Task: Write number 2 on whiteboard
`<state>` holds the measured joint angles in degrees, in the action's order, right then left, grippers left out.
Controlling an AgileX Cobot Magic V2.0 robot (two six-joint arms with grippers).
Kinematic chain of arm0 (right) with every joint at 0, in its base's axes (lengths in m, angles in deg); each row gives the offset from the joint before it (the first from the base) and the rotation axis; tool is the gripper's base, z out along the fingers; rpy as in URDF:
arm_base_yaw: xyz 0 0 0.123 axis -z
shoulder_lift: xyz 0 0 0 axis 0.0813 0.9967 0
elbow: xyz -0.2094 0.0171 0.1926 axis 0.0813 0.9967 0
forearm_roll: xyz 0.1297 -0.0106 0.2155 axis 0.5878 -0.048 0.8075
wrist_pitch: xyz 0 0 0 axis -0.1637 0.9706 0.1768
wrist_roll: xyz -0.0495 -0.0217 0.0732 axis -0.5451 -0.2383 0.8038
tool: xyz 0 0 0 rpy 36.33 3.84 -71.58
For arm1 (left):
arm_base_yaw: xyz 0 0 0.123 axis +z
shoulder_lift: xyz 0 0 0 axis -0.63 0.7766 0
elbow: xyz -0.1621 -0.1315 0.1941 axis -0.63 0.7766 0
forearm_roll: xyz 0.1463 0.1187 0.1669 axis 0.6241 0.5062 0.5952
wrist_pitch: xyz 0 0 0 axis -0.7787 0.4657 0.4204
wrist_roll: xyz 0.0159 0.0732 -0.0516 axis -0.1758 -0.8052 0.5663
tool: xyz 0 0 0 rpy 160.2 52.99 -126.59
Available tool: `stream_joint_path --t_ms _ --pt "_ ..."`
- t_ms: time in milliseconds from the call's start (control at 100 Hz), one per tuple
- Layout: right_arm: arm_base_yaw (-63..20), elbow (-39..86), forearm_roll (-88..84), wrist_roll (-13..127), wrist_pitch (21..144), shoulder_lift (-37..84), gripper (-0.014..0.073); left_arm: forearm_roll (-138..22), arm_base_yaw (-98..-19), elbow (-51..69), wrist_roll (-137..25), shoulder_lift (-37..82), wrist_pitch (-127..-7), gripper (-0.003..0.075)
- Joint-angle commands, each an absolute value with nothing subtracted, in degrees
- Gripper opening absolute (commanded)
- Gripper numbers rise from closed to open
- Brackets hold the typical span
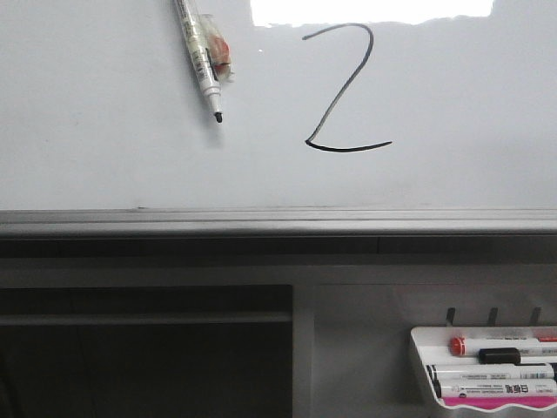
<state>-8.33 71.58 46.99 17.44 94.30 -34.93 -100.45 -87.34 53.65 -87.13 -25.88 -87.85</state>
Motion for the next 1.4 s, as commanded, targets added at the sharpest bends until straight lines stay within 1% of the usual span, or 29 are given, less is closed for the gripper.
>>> stream_joint_path --t_ms 0,140,280,1100,1150,1230,1330,1390 --pt "-8.0 71.7 50.0 16.9 91.0 -36.2 -0.0067 -101.3 -87.3 53.3 -86.7 -29.1 -90.5 -0.002" --pt "-8.0 73.0 50.0 16.9 91.1 -35.8 -0.0067 -101.8 -87.3 53.3 -86.7 -31.0 -92.6 -0.002" --pt "-8.0 73.1 50.0 16.9 90.8 -35.8 -0.0067 -104.0 -87.3 53.3 -86.7 -31.0 -92.3 -0.002" --pt "-8.0 73.4 50.0 16.9 90.8 -35.8 -0.0067 -103.9 -87.3 53.6 -86.7 -31.0 -92.5 -0.002" --pt "-8.0 73.4 50.0 16.9 90.8 -35.8 -0.0067 -101.5 -87.3 54.0 -86.7 -30.7 -92.7 -0.002" --pt "-8.0 73.4 50.0 16.9 90.8 -35.8 -0.0067 -92.1 -86.3 54.9 -84.7 -30.0 -92.1 -0.002" --pt "-8.0 73.4 50.0 16.9 90.8 -35.8 -0.0067 -80.2 -80.5 56.4 -69.7 -27.8 -94.3 -0.002" --pt "-8.0 73.4 50.0 16.9 90.8 -35.8 -0.0067 -71.3 -74.8 57.4 -60.3 -26.8 -94.3 -0.002"
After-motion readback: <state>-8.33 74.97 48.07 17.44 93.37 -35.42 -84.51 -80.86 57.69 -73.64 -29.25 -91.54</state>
